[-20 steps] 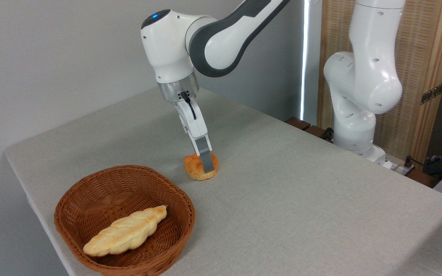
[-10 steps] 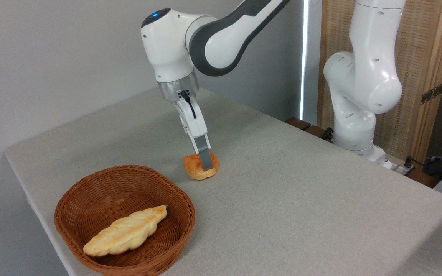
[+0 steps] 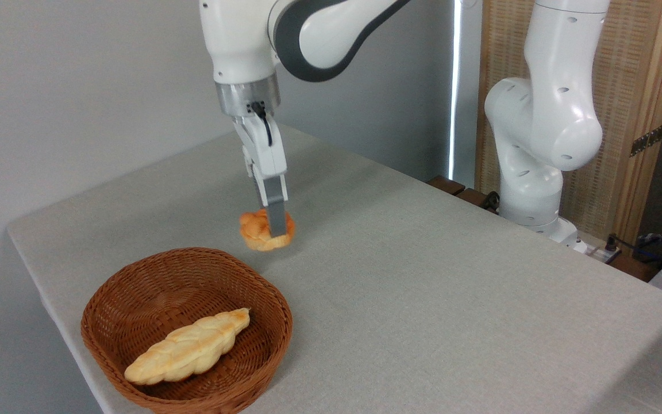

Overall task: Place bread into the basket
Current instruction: 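Lift the bun and carry it over the wicker basket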

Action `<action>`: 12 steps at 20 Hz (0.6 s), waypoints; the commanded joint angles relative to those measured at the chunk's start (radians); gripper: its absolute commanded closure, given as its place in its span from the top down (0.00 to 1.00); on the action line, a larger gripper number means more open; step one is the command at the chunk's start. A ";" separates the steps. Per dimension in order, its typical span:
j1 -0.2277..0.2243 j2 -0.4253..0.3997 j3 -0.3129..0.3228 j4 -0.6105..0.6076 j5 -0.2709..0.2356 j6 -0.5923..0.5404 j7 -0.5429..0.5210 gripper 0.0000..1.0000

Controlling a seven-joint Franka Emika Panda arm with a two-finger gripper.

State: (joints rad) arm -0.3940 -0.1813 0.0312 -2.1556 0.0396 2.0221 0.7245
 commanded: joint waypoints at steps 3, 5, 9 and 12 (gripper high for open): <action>0.007 0.005 0.042 0.074 -0.047 0.029 0.001 0.51; 0.007 0.011 0.053 0.077 -0.050 0.061 0.000 0.51; 0.009 0.042 0.061 0.079 -0.079 0.168 -0.031 0.56; 0.009 0.065 0.081 0.079 -0.079 0.260 -0.060 0.55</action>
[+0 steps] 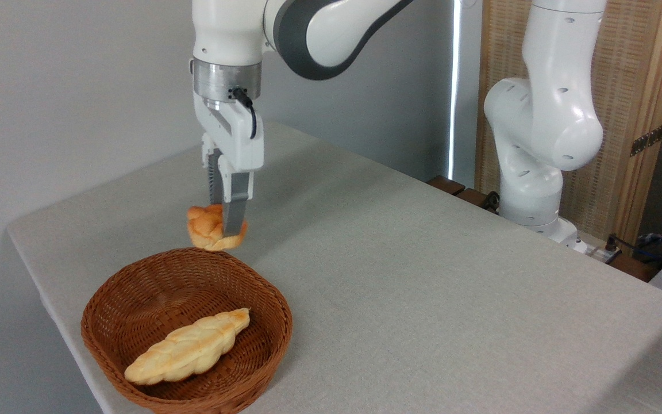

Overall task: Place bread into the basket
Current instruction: 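Lift the bun and carry it over the wicker basket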

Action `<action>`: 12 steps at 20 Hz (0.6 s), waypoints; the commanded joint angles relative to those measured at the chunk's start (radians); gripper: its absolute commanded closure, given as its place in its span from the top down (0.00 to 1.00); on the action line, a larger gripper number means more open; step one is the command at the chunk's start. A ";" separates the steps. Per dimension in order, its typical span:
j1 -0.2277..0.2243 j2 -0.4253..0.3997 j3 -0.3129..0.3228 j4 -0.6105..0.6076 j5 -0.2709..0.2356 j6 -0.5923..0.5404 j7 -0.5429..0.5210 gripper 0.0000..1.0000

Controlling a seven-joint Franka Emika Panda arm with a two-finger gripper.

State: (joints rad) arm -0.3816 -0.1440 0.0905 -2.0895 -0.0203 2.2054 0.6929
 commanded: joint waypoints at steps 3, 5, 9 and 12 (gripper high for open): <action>-0.003 0.058 0.029 0.012 -0.021 0.177 -0.070 0.56; -0.003 0.079 0.034 0.012 -0.023 0.233 -0.101 0.65; -0.003 0.112 0.040 0.012 -0.020 0.255 -0.130 1.00; -0.003 0.132 0.051 0.012 -0.020 0.295 -0.130 1.00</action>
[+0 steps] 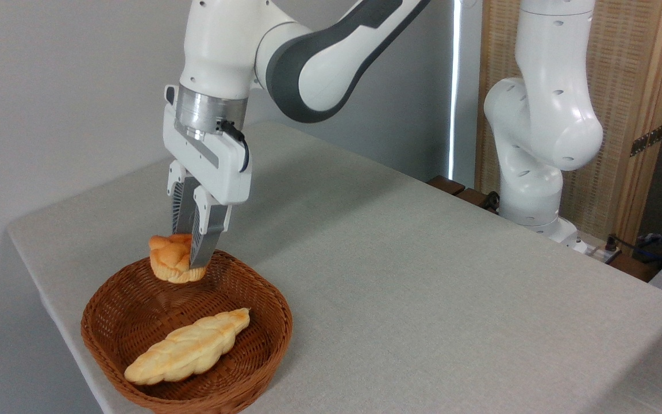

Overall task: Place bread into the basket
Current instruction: 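Lift the bun and carry it over the wicker basket, then lower the bun into the basket and open the gripper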

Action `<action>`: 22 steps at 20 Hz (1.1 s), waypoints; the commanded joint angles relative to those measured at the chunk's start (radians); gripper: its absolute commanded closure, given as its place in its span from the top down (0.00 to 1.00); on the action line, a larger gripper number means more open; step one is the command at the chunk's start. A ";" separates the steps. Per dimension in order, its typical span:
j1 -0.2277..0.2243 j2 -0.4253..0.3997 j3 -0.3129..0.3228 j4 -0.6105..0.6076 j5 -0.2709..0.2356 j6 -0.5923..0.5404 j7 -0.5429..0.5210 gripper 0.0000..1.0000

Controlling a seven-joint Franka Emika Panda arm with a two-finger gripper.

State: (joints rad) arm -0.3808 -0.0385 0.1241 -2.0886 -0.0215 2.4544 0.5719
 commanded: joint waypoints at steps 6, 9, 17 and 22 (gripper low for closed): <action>-0.004 0.029 0.017 0.012 -0.018 0.048 -0.010 1.00; -0.004 0.029 0.017 0.010 -0.018 0.048 -0.010 1.00; -0.004 0.026 0.019 0.010 -0.018 0.043 -0.012 1.00; -0.004 0.014 0.020 0.010 -0.012 0.012 -0.015 1.00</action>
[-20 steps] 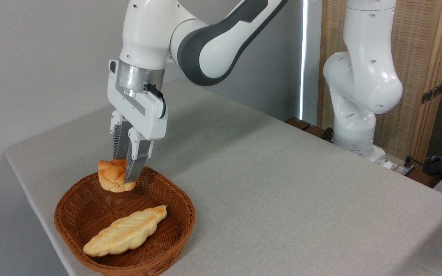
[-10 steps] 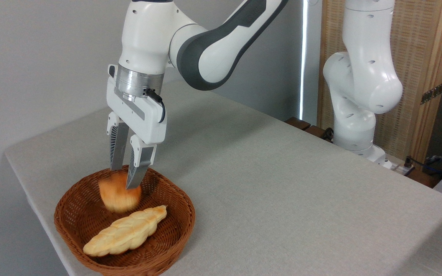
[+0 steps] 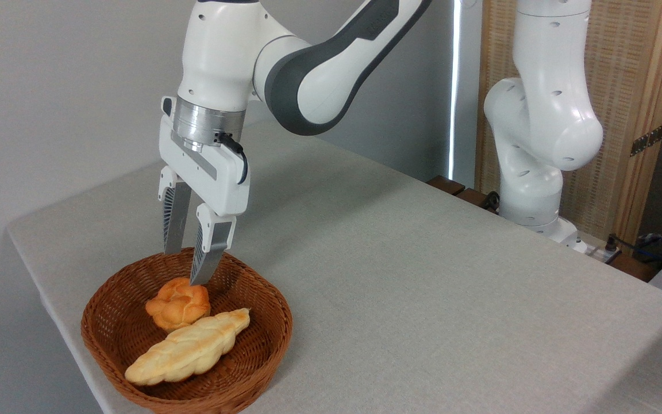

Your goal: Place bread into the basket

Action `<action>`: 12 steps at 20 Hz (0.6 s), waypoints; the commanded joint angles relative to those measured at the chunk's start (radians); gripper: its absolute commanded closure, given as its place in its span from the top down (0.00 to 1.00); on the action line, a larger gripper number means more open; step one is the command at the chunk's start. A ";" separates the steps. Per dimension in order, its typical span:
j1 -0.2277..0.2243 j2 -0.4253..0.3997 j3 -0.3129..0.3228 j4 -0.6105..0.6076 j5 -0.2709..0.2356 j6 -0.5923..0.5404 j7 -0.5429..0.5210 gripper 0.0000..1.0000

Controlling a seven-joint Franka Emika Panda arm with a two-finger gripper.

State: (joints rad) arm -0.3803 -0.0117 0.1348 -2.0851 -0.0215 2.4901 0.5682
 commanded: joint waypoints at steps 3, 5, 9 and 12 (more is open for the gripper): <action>-0.006 -0.027 0.026 0.007 -0.011 -0.068 -0.011 1.00; -0.006 -0.031 0.026 0.007 -0.009 -0.073 -0.013 1.00; -0.006 -0.065 0.028 0.007 -0.009 -0.143 -0.013 1.00; -0.005 -0.093 0.029 0.007 -0.009 -0.192 -0.011 1.00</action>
State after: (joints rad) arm -0.3802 -0.0601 0.1536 -2.0830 -0.0215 2.3701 0.5680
